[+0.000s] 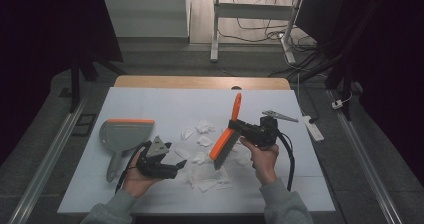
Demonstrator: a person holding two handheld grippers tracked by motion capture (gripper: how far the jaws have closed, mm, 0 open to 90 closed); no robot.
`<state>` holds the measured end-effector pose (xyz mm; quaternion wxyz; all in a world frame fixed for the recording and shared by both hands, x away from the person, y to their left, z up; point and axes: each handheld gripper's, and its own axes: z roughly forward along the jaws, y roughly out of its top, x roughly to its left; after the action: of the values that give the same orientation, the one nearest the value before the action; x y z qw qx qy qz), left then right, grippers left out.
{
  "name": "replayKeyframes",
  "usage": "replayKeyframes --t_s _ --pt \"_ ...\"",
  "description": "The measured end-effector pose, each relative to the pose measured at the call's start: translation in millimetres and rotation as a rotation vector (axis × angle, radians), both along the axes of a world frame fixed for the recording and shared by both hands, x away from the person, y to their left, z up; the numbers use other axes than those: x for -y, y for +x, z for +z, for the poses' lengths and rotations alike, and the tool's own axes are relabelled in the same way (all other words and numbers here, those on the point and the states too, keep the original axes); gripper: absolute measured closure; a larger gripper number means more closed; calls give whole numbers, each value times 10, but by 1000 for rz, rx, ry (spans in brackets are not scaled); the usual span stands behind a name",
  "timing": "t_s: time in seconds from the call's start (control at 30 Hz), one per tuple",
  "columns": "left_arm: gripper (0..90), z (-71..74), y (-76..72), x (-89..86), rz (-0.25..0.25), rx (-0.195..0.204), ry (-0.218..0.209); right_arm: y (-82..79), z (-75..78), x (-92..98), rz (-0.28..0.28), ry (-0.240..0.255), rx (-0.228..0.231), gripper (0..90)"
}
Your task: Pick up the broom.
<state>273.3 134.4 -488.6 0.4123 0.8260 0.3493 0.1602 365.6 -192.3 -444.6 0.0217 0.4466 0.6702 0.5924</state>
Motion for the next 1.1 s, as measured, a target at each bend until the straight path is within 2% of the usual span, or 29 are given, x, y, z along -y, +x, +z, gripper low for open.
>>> replayKeyframes --t_s 0.4,0.73,0.87,0.97,1.0,1.03,1.07,1.1 --pt "267 16 -19 406 -73 46 -13 -84 -71 -154 -39 40 8 705" --pt "359 -75 39 667 -71 79 -37 -128 -123 -218 -64 67 10 705" --pt "451 -109 69 735 -51 98 -64 -149 -147 -256 -63 84 2 704" --pt "559 -117 89 747 -40 111 -73 -162 -158 -272 -63 92 3 705" --pt "600 -119 100 743 -37 110 -80 -165 -159 -278 -60 98 -4 704" --pt "600 -120 115 733 -39 103 -90 -165 -159 -278 -60 98 -4 704" --pt "685 -121 128 725 -42 95 -100 -173 -161 -291 -58 99 1 704" --pt "701 -122 139 717 -40 89 -100 -175 -161 -296 -56 99 1 704"
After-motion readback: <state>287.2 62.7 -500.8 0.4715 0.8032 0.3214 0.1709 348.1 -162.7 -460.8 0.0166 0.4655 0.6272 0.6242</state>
